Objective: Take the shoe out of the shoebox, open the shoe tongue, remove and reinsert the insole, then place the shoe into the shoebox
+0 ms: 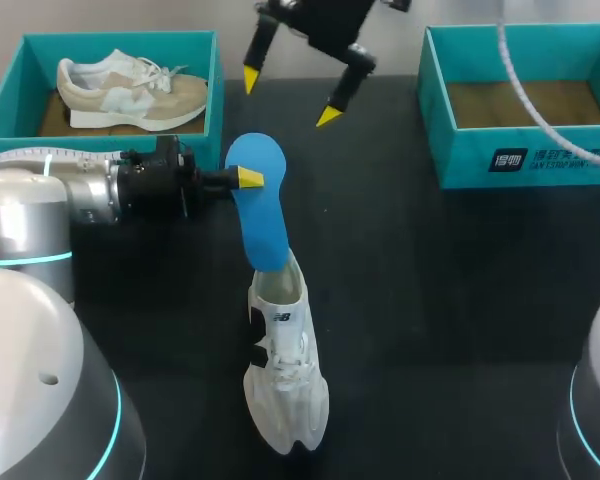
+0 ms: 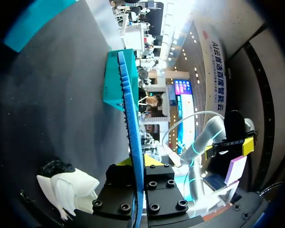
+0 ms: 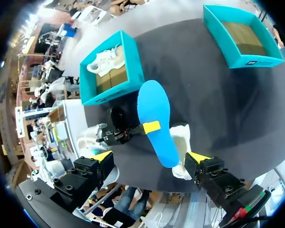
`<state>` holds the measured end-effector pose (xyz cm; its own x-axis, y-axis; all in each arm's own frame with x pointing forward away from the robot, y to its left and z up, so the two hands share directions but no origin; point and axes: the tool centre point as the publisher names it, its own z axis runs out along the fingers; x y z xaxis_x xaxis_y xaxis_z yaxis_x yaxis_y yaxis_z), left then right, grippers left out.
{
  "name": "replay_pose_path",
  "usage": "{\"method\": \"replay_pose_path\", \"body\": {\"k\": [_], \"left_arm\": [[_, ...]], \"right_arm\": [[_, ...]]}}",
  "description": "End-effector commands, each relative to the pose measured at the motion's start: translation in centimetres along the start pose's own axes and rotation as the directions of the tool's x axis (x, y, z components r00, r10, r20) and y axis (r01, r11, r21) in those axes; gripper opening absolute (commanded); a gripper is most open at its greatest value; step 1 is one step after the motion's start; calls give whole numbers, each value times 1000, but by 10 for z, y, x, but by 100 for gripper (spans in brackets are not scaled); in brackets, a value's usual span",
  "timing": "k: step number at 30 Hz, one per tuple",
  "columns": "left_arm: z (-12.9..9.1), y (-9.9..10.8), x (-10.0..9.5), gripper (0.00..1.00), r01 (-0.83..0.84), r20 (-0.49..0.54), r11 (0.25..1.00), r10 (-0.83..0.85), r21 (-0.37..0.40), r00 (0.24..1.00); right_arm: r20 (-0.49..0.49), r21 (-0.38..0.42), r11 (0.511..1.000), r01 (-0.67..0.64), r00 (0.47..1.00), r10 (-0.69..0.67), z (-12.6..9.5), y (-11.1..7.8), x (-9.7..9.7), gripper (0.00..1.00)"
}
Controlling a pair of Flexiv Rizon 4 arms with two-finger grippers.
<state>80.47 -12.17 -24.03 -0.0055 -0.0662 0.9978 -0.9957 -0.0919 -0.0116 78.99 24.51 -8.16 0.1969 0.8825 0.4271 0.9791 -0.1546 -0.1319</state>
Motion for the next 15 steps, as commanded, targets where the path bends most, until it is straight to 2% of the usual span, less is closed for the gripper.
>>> {"method": "replay_pose_path", "body": {"k": [1,6,15], "left_arm": [[0,1,0,0,0,1,1000,0,2,1000],[0,1,0,0,0,1,1000,0,2,1000],[0,1,0,0,0,1,1000,0,2,1000]], "right_arm": [[-454,49,998,33,891,-7,-2,7,-15,100],[-553,47,998,47,833,-13,4,12,-27,100],[-666,-46,998,34,744,-56,8,6,-37,100]]}}
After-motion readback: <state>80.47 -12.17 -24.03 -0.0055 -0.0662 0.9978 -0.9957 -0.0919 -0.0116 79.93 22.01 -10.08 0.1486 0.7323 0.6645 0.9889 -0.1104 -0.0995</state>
